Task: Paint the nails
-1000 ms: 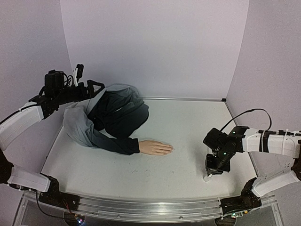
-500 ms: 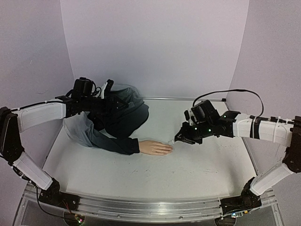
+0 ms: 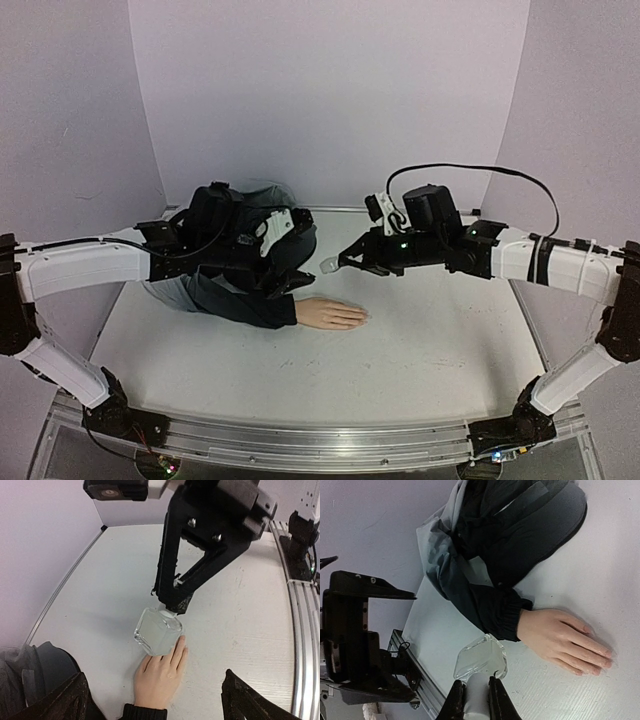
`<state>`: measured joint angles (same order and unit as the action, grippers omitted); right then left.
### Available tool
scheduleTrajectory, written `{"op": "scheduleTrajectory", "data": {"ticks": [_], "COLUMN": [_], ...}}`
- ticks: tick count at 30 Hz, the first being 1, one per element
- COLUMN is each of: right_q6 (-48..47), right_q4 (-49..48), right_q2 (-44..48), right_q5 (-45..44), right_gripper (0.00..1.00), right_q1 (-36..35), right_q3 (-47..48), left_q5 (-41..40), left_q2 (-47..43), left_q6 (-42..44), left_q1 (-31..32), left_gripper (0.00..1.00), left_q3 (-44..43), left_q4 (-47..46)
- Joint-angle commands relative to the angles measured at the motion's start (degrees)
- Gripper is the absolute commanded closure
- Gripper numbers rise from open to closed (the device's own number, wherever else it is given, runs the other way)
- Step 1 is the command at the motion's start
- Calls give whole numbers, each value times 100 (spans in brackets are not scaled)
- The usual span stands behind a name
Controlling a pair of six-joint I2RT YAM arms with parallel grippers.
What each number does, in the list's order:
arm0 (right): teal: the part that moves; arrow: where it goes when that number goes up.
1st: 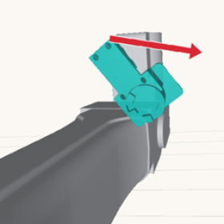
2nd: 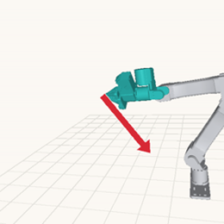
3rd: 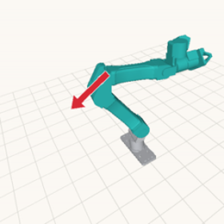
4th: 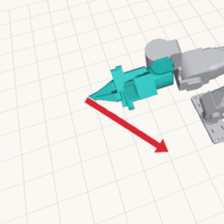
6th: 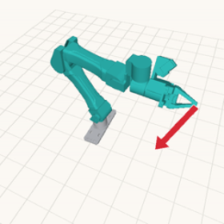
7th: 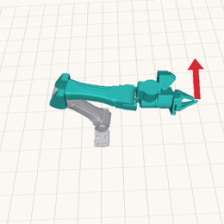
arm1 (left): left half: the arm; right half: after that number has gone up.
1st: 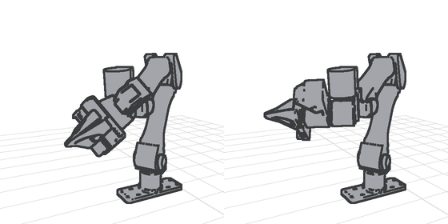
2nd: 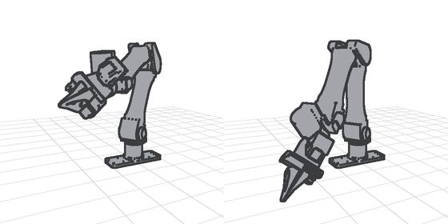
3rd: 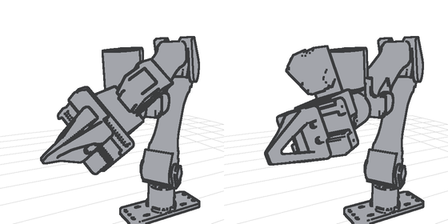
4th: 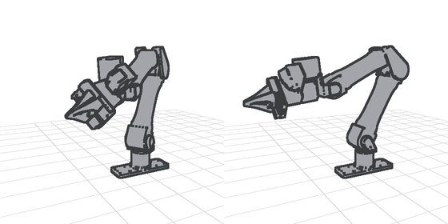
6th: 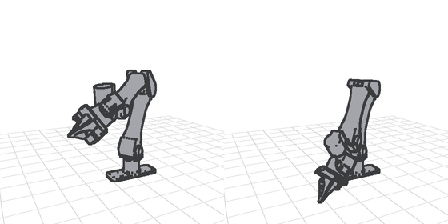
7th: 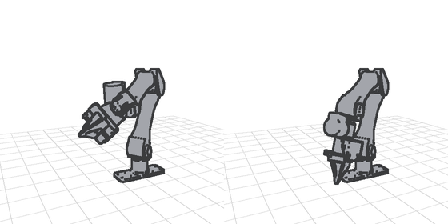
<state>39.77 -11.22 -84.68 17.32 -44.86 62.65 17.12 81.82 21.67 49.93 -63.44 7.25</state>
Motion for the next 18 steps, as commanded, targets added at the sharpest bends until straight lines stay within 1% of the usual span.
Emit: {"op": "scheduleTrajectory", "data": {"ticks": [1, 3, 5, 8, 12, 15, 18], "right_q6": [-8, 55, 105, 172, 183, 195, 191], "right_q4": [-477, -549, -581, -627, -644, -644, -644], "right_q2": [-50, -105, -198, -322, -500, -580, -579], "right_q5": [359, 417, 457, 448, 457, 484, 445], "right_gripper": [100, 100, 100, 100, 100, 100, 100], "right_q1": [-182, -279, -361, -446, -537, -570, -589], "right_q3": [344, 410, 495, 602, 773, 847, 863], "left_q5": [-631, -781, -914, -1063, -1183, -1211, -1233], "left_q2": [30, -26, -39, -33, -55, -91, -92], "left_q6": [1254, 1285, 1387, 1516, 1561, 1584, 1628], "left_q1": [184, 253, 331, 430, 481, 488, 508], "left_gripper": [8, 9, 11, 17, 23, 31, 37], "left_q3": [287, 505, 636, 695, 756, 802, 831], "left_q4": [-496, -979, -1167, -1231, -1267, -1270, -1272]}}
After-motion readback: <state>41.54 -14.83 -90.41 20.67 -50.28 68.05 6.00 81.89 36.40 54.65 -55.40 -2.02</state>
